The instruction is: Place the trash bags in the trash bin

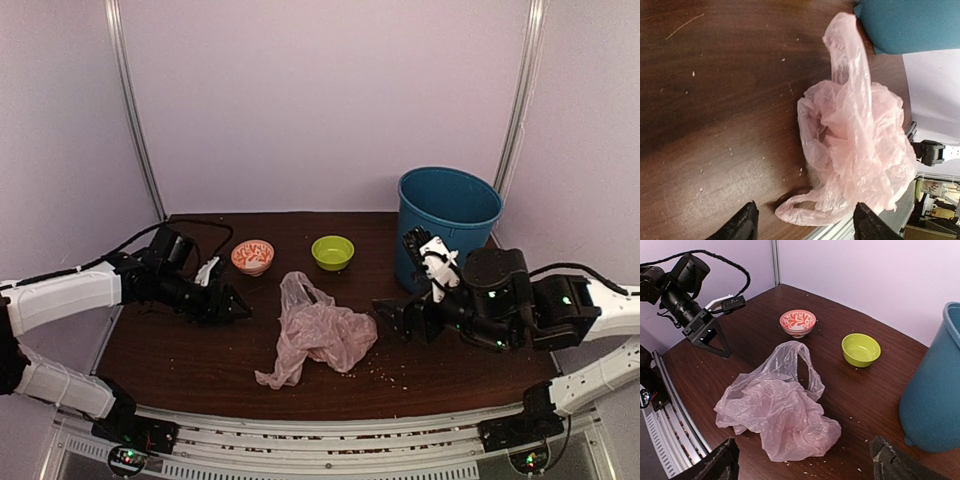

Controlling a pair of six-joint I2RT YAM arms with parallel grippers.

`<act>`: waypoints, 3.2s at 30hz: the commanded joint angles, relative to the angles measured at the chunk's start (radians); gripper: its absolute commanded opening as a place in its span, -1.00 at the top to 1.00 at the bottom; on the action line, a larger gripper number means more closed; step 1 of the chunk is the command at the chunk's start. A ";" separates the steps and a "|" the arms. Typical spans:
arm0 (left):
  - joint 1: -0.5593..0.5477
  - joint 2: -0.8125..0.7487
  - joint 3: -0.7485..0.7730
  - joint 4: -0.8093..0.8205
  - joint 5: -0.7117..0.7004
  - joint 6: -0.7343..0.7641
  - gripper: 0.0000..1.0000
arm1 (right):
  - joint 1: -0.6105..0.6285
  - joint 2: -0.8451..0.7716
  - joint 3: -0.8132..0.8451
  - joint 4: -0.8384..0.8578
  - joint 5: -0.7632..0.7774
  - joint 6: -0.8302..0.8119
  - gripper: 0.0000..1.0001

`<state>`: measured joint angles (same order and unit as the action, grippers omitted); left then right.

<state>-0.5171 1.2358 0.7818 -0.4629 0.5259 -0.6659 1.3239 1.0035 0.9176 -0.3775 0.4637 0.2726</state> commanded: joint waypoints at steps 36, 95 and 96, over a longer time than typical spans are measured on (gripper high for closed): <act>-0.107 0.338 0.902 0.027 -0.119 0.183 1.00 | -0.398 0.135 0.220 -0.048 -0.293 0.339 -0.72; -0.570 -0.244 0.221 -0.468 -0.116 -0.066 -0.73 | -0.373 0.692 0.054 0.092 -0.911 0.159 -0.58; -0.570 -0.247 0.210 -0.467 -0.118 -0.077 -0.73 | -0.369 0.706 0.060 0.097 -0.920 0.155 -0.57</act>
<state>-1.0920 1.0069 1.0351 -0.9924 0.3122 -0.7170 0.9421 1.6711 0.9371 -0.3210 -0.4099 0.4477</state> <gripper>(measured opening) 0.865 0.795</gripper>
